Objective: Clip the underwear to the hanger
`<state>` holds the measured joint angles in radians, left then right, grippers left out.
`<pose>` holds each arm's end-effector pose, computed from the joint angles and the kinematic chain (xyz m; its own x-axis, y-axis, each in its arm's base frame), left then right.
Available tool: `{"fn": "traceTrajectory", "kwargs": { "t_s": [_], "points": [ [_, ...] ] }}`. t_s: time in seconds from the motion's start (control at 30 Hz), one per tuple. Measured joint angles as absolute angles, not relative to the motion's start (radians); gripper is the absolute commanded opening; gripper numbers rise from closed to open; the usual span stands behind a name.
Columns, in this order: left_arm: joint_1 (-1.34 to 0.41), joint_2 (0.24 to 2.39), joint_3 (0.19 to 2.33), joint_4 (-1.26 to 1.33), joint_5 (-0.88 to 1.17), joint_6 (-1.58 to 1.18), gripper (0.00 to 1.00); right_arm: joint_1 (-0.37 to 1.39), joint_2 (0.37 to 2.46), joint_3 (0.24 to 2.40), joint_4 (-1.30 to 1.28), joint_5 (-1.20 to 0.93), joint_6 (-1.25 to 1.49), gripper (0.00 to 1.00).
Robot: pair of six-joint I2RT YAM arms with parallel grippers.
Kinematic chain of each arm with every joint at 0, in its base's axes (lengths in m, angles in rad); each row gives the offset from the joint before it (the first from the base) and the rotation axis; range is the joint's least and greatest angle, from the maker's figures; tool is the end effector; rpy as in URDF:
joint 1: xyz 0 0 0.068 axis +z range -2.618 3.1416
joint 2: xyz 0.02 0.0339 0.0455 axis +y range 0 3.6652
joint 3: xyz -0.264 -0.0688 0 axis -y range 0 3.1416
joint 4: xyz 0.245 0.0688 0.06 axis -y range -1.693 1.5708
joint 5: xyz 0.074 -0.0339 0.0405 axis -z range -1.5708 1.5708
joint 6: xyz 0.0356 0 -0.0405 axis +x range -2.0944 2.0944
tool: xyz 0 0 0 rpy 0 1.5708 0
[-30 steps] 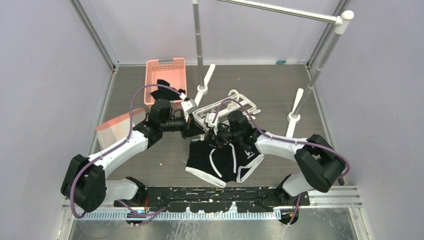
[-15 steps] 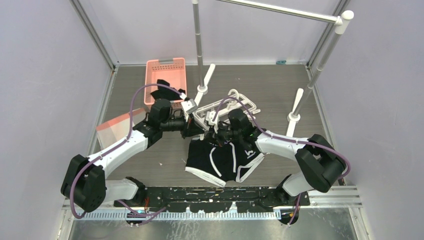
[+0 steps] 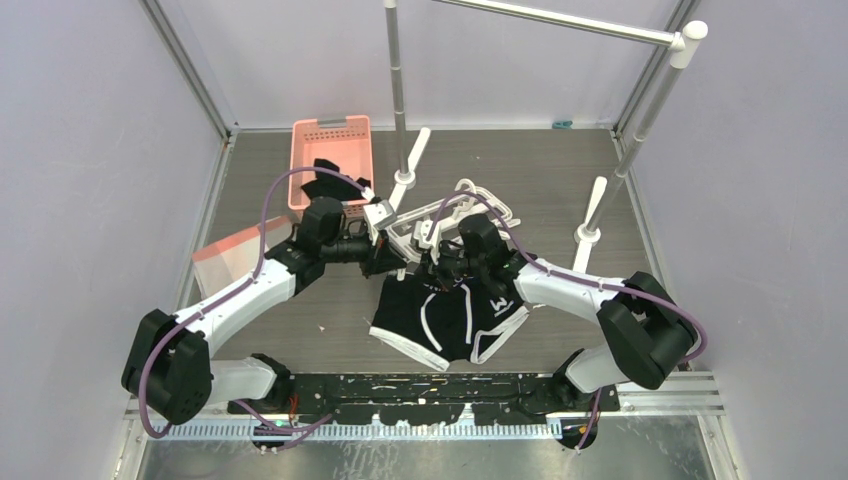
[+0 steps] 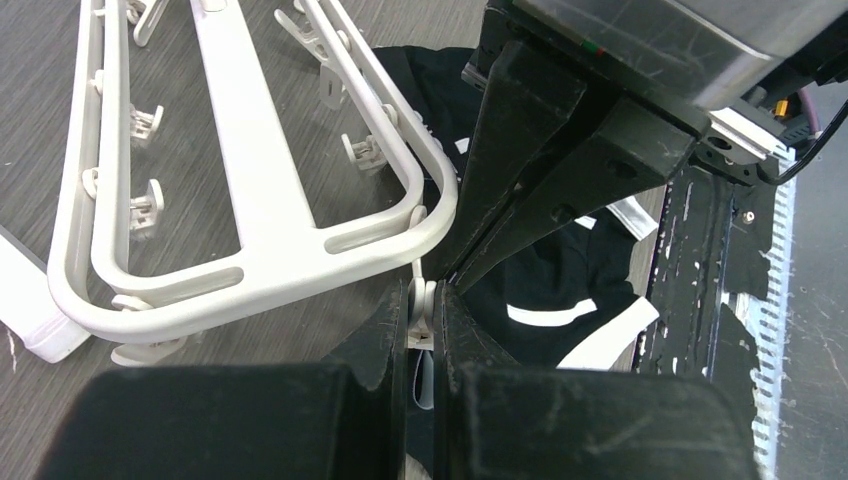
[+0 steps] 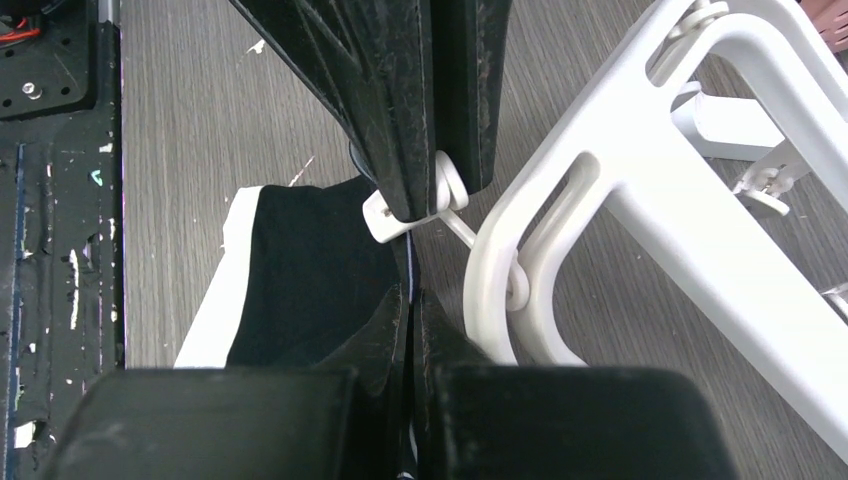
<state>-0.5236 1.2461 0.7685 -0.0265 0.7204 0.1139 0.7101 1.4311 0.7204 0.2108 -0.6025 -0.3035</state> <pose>0.2214 -0.1549 0.2557 -0.3160 0.2811 -0.9061 0.9179 0.3322 -0.2171 0.2134 0.2101 0.2110 -0.0736 -0.3880 -0.9187 -0.9811 0.1934 -0.0031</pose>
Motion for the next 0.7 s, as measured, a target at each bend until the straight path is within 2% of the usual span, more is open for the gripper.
{"fn": "traceTrajectory", "kwargs": {
  "t_s": [0.33,0.47,0.7],
  "points": [
    [-0.527,1.245,0.768,-0.041,0.711,0.130,0.00,0.709,1.431,0.743,0.163,-0.603,-0.316,0.01],
    [-0.529,1.245,0.768,-0.043,0.710,0.133,0.17,0.708,1.431,0.744,0.157,-0.605,-0.316,0.01],
    [-0.531,1.245,0.768,-0.043,0.712,0.135,0.29,0.704,1.431,0.744,0.159,-0.604,-0.310,0.01]
  ]
}}
